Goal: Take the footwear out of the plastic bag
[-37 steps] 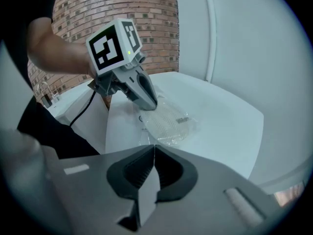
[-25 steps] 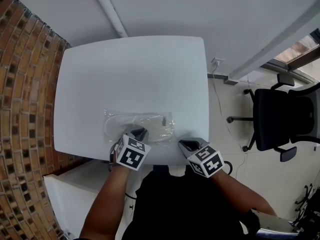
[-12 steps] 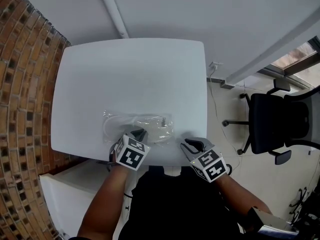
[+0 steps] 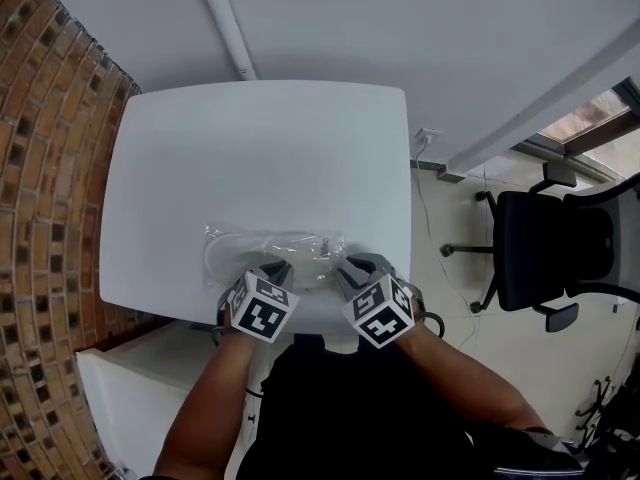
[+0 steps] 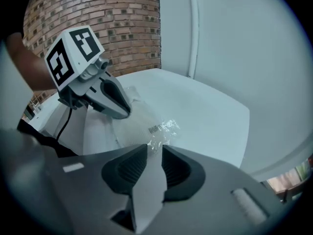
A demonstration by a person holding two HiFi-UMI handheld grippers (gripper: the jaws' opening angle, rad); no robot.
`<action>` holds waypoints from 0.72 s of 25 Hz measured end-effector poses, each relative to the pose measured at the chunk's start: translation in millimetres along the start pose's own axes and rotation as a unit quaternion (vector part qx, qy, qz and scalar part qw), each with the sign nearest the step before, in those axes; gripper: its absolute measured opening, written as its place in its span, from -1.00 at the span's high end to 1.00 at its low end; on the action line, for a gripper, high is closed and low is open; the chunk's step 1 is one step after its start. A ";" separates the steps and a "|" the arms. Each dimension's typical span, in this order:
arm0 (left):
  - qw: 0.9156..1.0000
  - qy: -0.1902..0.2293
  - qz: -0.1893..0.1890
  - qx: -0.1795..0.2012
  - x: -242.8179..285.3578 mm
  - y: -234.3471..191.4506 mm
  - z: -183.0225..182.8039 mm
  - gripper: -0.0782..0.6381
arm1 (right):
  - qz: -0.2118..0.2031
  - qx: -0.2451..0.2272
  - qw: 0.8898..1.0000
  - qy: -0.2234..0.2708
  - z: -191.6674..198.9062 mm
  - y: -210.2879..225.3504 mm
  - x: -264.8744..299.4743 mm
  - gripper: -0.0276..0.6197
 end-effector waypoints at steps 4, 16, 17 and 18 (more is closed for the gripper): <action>1.000 0.001 -0.001 -0.001 1.0 0.3 -0.1 0.67 | -0.015 0.010 0.999 0.036 -13.7 -10.2 -13.1 0.43; 1.000 0.000 0.002 0.000 0.4 -1.1 -0.7 0.67 | 0.045 -0.010 0.999 -0.006 11.0 11.5 -7.0 0.91; 1.000 0.001 0.001 0.000 0.5 -0.9 -0.4 0.67 | 0.041 0.004 0.999 -0.009 15.4 14.8 -6.4 0.91; 1.000 0.001 0.001 0.000 0.7 -0.8 0.3 0.67 | 0.034 0.022 0.999 -0.010 20.1 17.6 -5.0 0.91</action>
Point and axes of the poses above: the fingertips, and each gripper's own axes: x forward along the fingers, y to its right, z out of its underside, the point moved 6 cm from there along -x, backward along the fingers, and after that the axes turned 2 degrees about -z, right-handed, at the moved point
